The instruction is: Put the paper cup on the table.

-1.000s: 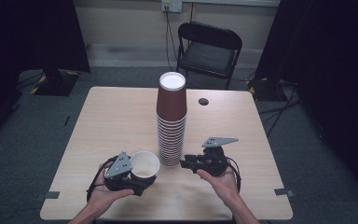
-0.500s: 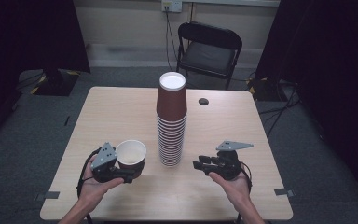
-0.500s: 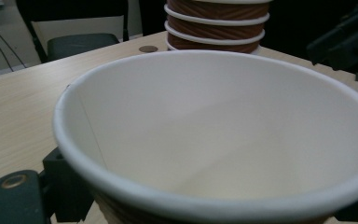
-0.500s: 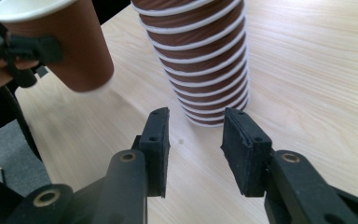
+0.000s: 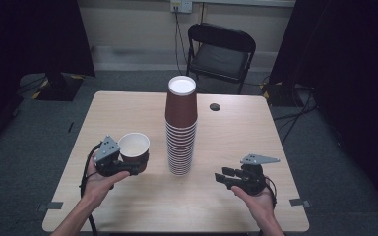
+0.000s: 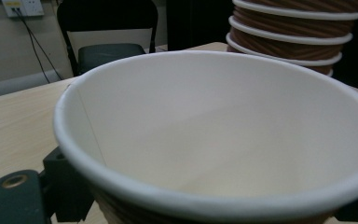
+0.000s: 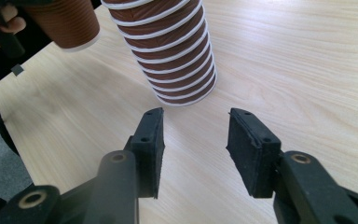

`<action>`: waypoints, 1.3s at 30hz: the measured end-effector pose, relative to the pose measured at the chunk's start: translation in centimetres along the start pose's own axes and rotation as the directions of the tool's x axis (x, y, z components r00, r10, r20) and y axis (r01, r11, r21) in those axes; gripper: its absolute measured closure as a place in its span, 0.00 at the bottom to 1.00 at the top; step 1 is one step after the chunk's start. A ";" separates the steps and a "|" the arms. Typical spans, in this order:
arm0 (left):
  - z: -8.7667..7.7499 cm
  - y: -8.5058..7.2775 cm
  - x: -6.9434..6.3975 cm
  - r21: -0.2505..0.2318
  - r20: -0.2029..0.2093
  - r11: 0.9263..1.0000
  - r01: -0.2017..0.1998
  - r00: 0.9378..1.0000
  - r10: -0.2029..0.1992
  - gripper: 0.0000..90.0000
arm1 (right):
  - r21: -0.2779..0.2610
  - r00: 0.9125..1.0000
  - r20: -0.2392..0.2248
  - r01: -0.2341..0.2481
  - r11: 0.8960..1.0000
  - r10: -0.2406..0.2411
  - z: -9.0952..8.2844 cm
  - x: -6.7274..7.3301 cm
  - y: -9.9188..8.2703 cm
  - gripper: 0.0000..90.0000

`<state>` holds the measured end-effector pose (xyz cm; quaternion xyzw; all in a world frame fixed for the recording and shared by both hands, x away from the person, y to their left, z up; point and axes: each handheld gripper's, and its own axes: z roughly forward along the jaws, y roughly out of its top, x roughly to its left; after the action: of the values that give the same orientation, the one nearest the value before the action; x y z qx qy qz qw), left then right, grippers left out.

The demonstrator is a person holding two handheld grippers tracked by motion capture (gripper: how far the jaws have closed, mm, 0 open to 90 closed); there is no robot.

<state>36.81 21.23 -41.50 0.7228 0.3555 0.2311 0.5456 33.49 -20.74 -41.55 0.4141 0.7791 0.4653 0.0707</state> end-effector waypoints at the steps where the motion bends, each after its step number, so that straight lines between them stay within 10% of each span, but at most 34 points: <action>1: 0.1 0.1 0.2 0.004 -0.003 1.000 -0.002 1.000 0.002 0.12 | -0.006 1.000 0.002 0.002 1.000 -0.002 -0.1 -0.1 -0.1 0.60; 7: 1.0 -0.2 2.3 -0.010 -0.022 0.995 0.102 0.994 -0.102 0.13 | -0.006 1.000 0.026 -0.008 1.000 0.008 -0.5 -0.5 -0.5 0.46; 20: 3.6 -0.2 4.4 -0.010 -0.144 1.000 0.004 0.990 -0.005 0.12 | 0.016 0.997 0.055 -0.049 0.999 0.048 0.5 -1.3 -1.3 0.40; 26: 5.0 -0.9 5.4 -0.029 -0.165 0.998 0.055 0.985 -0.059 0.12 | 0.026 0.997 0.053 -0.053 0.998 0.051 0.6 -1.4 -1.3 0.42; 29: 5.7 -1.4 5.6 0.014 -0.186 1.000 0.006 0.983 -0.003 0.12 | 0.035 0.998 0.049 -0.047 0.998 0.045 0.8 -1.3 -1.4 0.42; 39: 6.6 -2.5 6.2 0.075 -0.177 0.997 0.011 0.984 0.003 0.12 | 0.043 0.997 0.059 -0.055 0.998 0.052 0.9 -1.4 -1.6 0.42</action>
<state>44.89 22.20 -46.19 0.7188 0.4125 0.2799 0.4845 33.91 -21.54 -43.69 0.4496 0.7756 0.4372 0.0714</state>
